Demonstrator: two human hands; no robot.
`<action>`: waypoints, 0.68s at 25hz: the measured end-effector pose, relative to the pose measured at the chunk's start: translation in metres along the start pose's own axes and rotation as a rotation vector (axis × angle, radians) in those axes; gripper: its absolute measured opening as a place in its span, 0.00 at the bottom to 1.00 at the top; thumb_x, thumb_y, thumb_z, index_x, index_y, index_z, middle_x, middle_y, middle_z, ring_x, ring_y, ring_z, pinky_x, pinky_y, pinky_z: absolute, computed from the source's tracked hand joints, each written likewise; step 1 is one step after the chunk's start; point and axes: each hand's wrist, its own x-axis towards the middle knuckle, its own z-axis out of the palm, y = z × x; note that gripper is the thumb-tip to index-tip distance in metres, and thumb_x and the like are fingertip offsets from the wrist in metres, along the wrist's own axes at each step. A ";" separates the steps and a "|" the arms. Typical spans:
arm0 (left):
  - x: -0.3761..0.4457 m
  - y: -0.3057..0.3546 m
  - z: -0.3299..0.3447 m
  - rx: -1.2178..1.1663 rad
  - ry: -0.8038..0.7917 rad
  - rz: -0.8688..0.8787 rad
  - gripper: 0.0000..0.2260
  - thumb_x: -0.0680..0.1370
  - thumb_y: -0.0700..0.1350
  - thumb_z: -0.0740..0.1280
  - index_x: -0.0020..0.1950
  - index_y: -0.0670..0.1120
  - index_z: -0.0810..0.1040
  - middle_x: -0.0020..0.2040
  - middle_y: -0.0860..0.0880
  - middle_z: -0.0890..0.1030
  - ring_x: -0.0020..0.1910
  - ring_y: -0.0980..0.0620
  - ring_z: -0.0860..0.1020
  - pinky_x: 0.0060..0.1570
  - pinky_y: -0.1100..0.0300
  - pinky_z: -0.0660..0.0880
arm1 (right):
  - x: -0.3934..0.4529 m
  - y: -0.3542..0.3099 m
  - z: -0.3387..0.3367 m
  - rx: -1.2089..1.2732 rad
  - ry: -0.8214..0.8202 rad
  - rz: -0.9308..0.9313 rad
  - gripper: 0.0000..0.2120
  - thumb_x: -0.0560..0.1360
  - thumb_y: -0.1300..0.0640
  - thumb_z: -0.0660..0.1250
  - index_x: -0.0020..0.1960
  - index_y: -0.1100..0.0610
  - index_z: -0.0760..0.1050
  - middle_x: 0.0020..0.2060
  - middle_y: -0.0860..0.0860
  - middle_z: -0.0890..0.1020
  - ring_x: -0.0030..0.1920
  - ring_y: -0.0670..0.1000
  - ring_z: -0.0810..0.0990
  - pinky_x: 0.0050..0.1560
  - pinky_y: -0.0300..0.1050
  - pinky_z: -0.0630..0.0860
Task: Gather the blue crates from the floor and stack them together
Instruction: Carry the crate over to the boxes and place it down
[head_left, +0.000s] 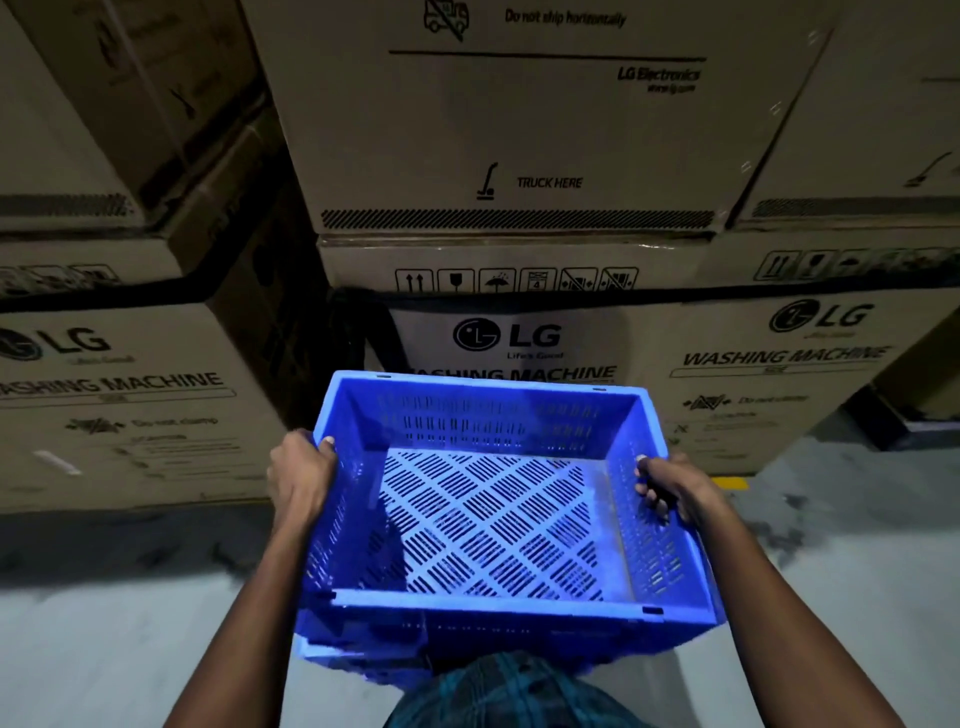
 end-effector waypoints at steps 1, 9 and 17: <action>0.003 0.002 0.001 0.012 -0.002 0.002 0.13 0.80 0.49 0.65 0.55 0.40 0.80 0.50 0.35 0.82 0.48 0.35 0.80 0.48 0.49 0.76 | 0.000 0.000 0.001 -0.003 -0.001 0.013 0.13 0.82 0.54 0.58 0.41 0.59 0.69 0.25 0.54 0.73 0.20 0.48 0.65 0.20 0.34 0.58; -0.018 -0.023 0.011 0.137 0.042 -0.064 0.13 0.81 0.51 0.62 0.58 0.42 0.75 0.53 0.34 0.80 0.50 0.33 0.80 0.51 0.43 0.78 | 0.001 0.012 0.014 0.017 0.055 -0.055 0.15 0.80 0.53 0.60 0.38 0.59 0.72 0.25 0.55 0.73 0.20 0.50 0.65 0.24 0.35 0.59; -0.015 -0.021 0.002 0.090 -0.021 0.002 0.13 0.81 0.51 0.62 0.57 0.41 0.73 0.50 0.40 0.80 0.43 0.40 0.77 0.46 0.49 0.76 | -0.004 0.009 0.013 0.026 0.053 -0.013 0.13 0.80 0.53 0.60 0.40 0.59 0.71 0.24 0.54 0.73 0.20 0.50 0.65 0.23 0.35 0.59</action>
